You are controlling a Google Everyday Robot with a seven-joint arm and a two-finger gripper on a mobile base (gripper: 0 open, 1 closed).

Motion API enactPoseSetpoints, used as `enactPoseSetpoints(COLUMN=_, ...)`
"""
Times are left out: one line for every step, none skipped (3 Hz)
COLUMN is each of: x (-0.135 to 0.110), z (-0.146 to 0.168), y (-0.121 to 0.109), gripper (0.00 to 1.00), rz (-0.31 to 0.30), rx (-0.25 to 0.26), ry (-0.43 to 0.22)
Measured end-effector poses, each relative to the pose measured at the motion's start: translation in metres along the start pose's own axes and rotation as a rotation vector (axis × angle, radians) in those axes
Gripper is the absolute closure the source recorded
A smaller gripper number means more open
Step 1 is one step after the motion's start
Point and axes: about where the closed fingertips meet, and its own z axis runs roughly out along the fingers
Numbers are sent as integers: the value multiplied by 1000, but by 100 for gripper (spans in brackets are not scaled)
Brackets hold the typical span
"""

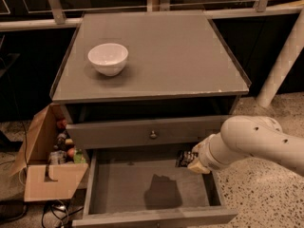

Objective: Pick rxbar chocolate from middle drawer and place on counter

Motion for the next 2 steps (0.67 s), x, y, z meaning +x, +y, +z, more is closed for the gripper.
enactPoseSetpoints(x=-1, z=-4, y=0, gripper=100, rz=-4, rx=4, ry=1)
enactPoseSetpoints(x=-1, z=-14, y=-3, gripper=100, rz=10, rx=-2, ry=19)
